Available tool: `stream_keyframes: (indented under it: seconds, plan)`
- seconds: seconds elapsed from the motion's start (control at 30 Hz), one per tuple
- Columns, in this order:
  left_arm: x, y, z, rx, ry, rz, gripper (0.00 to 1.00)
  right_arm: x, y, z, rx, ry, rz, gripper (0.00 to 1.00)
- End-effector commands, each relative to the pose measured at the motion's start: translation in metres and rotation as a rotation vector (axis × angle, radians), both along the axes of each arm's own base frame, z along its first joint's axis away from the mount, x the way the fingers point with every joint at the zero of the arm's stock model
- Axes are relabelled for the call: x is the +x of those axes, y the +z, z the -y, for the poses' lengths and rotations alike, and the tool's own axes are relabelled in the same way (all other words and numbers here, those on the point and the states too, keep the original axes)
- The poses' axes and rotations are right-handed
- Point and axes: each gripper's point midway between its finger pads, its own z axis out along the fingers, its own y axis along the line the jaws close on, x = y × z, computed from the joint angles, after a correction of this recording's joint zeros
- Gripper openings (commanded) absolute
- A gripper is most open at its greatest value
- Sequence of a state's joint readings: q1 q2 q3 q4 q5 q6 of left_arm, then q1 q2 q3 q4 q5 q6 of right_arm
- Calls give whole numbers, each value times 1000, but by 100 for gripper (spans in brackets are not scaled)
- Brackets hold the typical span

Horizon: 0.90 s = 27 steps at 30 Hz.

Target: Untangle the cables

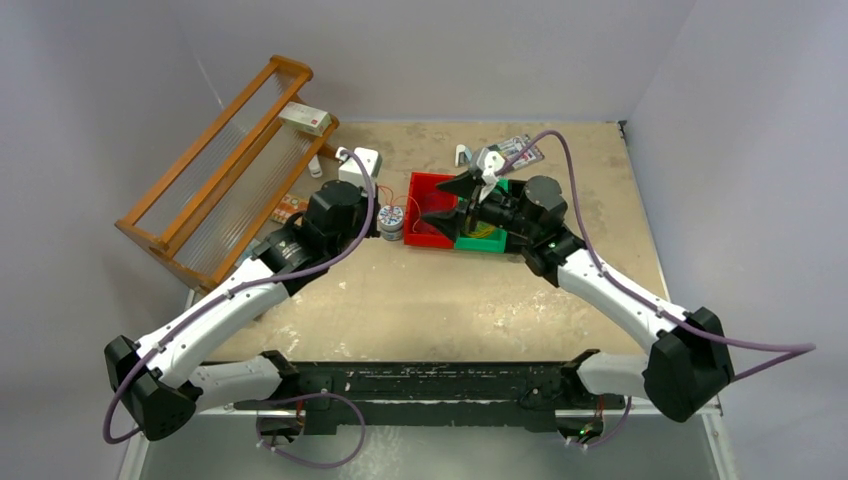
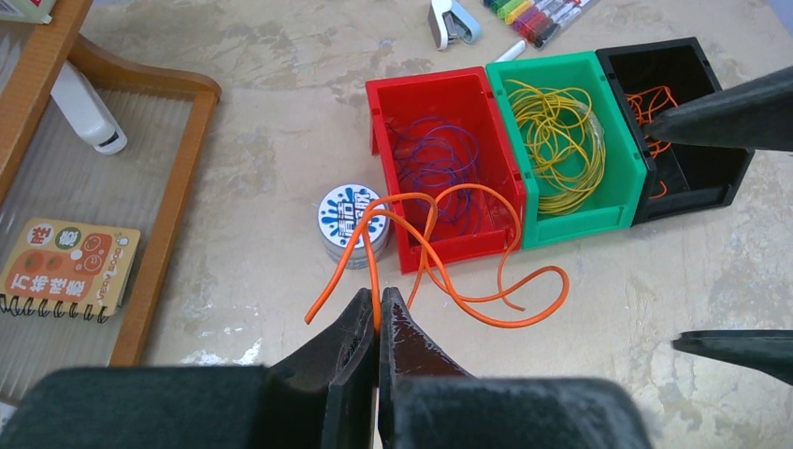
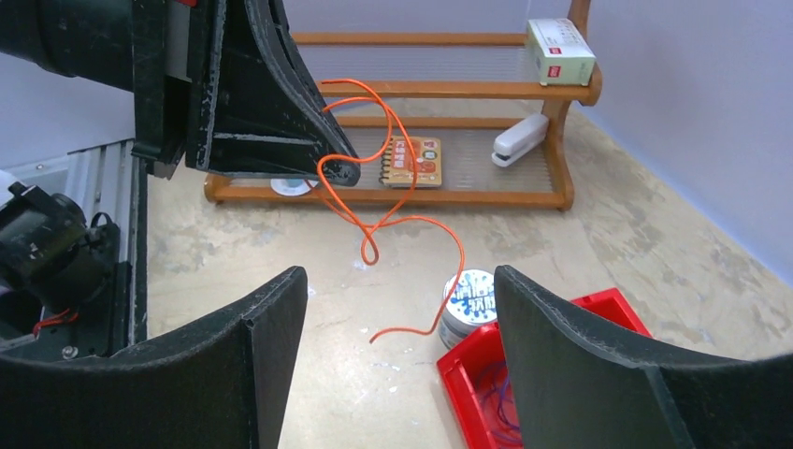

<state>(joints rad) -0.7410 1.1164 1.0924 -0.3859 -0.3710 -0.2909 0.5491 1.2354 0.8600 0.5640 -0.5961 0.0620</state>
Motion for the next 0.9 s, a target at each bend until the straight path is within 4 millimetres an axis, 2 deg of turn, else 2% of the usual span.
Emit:
stream_keyframes:
  seconds: [0.0, 0.07, 0.1, 0.27, 0.37, 0.43, 0.5, 0.57, 0.7, 0.77, 0.87]
  plan:
    - [4, 27, 8, -39, -25, 55, 0, 0, 25, -19, 4, 73, 115, 76]
    - [4, 26, 10, -39, -30, 53, 0, -1, 14, -29, -20, 97, 100, 76]
    - [4, 26, 10, -40, -32, 52, 0, -1, 23, -36, -13, 107, 116, 76]
    - [3, 26, 12, -46, -43, 49, 0, 5, 18, -54, -5, 113, 102, 74]
    - [2, 26, 14, -54, -51, 51, 0, 10, 19, -59, 18, 105, 93, 67]
    - [1, 27, 14, -61, -59, 53, 0, 14, 20, -60, 24, 88, 83, 59]
    - [-1, 27, 14, -66, -61, 54, 0, 20, 20, -60, 23, 56, 73, 42]
    - [-2, 27, 13, -67, -62, 55, 0, 30, 19, -54, 25, -11, 53, 27]
    - [-3, 27, 11, -62, -57, 59, 0, 42, 21, -38, 16, -136, 42, 5]
    - [-2, 26, 9, -59, -51, 61, 0, 45, 24, -28, 2, -189, 53, 0]
    - [-2, 22, 8, -48, -45, 55, 0, 47, 30, -10, -4, -281, 51, 0]
